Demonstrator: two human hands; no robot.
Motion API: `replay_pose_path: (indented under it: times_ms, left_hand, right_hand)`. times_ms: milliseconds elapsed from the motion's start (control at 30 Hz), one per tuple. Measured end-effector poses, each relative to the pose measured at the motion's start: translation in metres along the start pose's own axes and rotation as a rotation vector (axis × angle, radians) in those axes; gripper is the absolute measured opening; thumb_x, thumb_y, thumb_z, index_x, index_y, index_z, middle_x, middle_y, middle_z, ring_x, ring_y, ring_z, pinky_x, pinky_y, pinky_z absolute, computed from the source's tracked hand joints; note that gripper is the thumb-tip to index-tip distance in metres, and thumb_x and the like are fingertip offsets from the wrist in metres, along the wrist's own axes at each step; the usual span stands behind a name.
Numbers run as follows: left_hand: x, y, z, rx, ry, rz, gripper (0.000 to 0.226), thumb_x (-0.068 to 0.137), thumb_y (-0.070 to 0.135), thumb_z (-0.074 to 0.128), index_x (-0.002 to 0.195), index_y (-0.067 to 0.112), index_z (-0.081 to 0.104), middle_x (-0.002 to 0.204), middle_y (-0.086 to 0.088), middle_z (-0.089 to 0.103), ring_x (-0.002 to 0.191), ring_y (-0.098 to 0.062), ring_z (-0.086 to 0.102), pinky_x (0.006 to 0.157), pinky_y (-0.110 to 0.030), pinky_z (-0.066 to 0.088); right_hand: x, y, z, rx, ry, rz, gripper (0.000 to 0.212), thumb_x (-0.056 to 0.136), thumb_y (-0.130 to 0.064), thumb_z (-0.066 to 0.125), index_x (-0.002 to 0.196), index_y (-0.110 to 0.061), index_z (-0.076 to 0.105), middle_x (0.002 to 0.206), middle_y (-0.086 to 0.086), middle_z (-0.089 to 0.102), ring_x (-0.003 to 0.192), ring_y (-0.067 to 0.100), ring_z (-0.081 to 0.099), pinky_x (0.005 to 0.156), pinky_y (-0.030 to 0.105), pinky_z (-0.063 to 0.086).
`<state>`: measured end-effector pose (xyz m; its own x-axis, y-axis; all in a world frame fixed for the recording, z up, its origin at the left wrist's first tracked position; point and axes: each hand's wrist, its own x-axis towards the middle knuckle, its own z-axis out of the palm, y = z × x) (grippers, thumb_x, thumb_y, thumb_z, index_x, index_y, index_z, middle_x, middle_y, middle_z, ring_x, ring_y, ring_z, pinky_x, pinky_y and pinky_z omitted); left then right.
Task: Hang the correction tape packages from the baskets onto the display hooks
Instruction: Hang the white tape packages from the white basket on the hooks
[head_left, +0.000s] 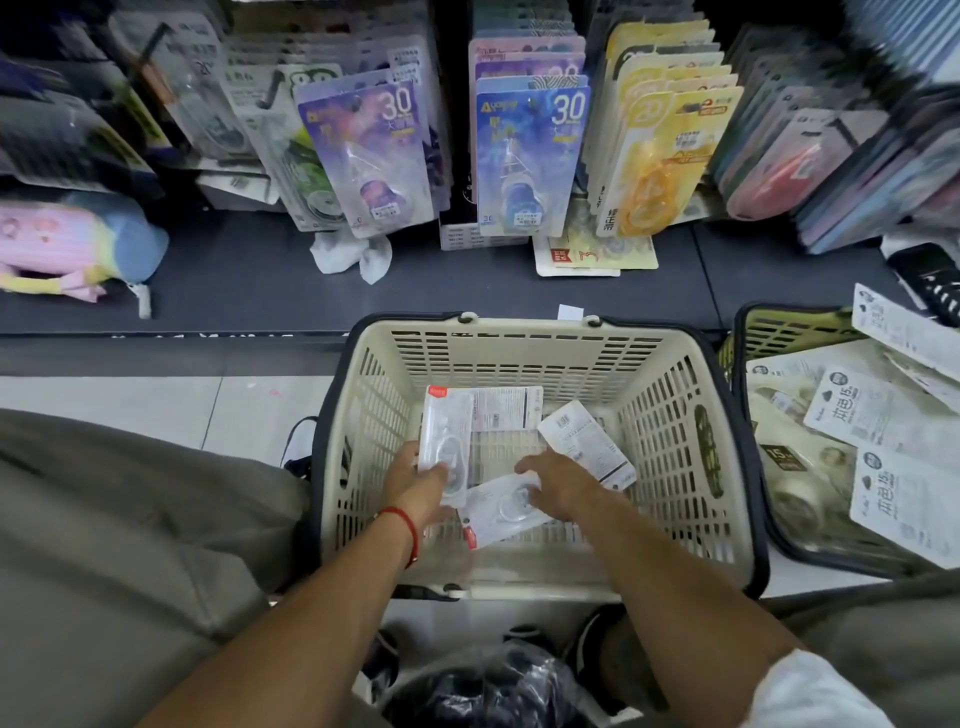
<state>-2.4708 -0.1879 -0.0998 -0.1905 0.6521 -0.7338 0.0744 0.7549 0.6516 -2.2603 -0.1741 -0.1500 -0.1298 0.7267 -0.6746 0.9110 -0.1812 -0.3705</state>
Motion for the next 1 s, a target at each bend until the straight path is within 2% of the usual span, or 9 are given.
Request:
replay_pose_path:
  times_ms: [133,267,367,467,567,667,833,900,1000]
  left_hand:
    - [0.004,-0.003,-0.008,0.056,0.01,-0.024,0.03,0.099,0.007,0.06,0.121,0.027,0.061,0.115,-0.006,0.069,0.099,-0.031,0.071,0.076,-0.047,0.066]
    - [0.007,-0.005,-0.015,0.047,0.036,-0.005,0.027,0.098,0.006,0.063,0.112,0.03,0.062,0.11,-0.004,0.071,0.095,-0.027,0.071,0.076,-0.043,0.063]
    - [0.009,-0.001,-0.018,0.005,0.09,-0.008,0.025,0.097,0.005,0.062,0.107,0.028,0.062,0.11,-0.007,0.07,0.096,-0.032,0.072,0.076,-0.045,0.063]
    - [0.009,0.002,-0.017,-0.028,0.114,-0.027,0.025,0.097,0.006,0.06,0.114,0.024,0.061,0.113,-0.01,0.069,0.103,-0.039,0.07,0.09,-0.06,0.061]
    - [0.006,0.003,-0.016,-0.057,0.111,-0.028,0.023,0.1,0.009,0.057,0.111,0.029,0.058,0.109,-0.005,0.067,0.093,-0.032,0.069,0.087,-0.057,0.062]
    - [0.005,0.003,-0.014,-0.057,0.139,-0.025,0.023,0.102,0.013,0.055,0.119,0.028,0.055,0.116,-0.006,0.064,0.094,-0.031,0.067,0.08,-0.052,0.063]
    - [-0.002,0.001,-0.004,-0.044,0.104,-0.007,0.028,0.105,0.017,0.05,0.131,0.027,0.049,0.125,-0.009,0.061,0.097,-0.035,0.067,0.077,-0.056,0.064]
    - [-0.009,0.004,0.009,-0.167,-0.026,-0.082,0.031,0.104,0.017,0.051,0.134,0.025,0.052,0.128,-0.014,0.064,0.105,-0.042,0.068,0.085,-0.069,0.059]
    - [-0.015,0.005,0.022,-0.373,-0.192,-0.153,0.035,0.099,0.02,0.064,0.132,0.03,0.057,0.128,-0.014,0.07,0.109,-0.043,0.072,0.084,-0.075,0.056]
  right_hand:
    - [0.018,0.003,0.022,-0.41,-0.171,-0.145,0.09,0.091,-0.02,0.078,0.165,-0.023,0.026,0.172,0.009,0.02,0.157,0.032,0.025,0.126,0.05,0.027]
    - [0.03,-0.001,0.024,-0.777,-0.017,-0.245,0.085,0.085,-0.015,0.083,0.154,-0.014,0.034,0.15,0.014,0.043,0.137,0.032,0.045,0.108,0.048,0.043]
    - [0.035,-0.002,0.024,-0.774,-0.042,-0.238,0.086,0.082,-0.017,0.086,0.151,-0.011,0.035,0.148,0.013,0.044,0.135,0.031,0.046,0.108,0.047,0.043]
    - [0.031,0.006,0.025,-0.664,-0.058,-0.196,0.094,0.076,-0.023,0.091,0.15,-0.01,0.034,0.149,0.012,0.04,0.137,0.031,0.043,0.11,0.044,0.043]
    - [0.022,0.016,0.018,-0.421,-0.009,-0.155,0.094,0.075,-0.026,0.091,0.145,-0.015,0.029,0.133,0.009,0.053,0.125,0.029,0.054,0.098,0.04,0.047]
    - [0.01,0.019,0.0,0.031,0.025,0.038,0.082,0.084,-0.025,0.084,0.145,-0.014,0.029,0.11,0.006,0.061,0.098,0.026,0.064,0.077,0.035,0.05]
    - [-0.016,0.015,-0.022,1.038,-0.122,0.085,0.039,0.095,-0.007,0.072,0.133,-0.011,0.062,0.123,0.011,0.072,0.105,0.025,0.072,0.086,0.042,0.065]
    - [-0.023,-0.002,-0.02,1.147,-0.195,0.022,0.036,0.095,-0.005,0.072,0.128,-0.013,0.06,0.124,0.01,0.07,0.104,0.025,0.072,0.08,0.041,0.065]
    - [-0.021,-0.03,-0.012,0.991,-0.146,-0.054,0.04,0.093,-0.023,0.079,0.126,-0.019,0.058,0.119,0.011,0.07,0.095,0.025,0.074,0.064,0.036,0.062]
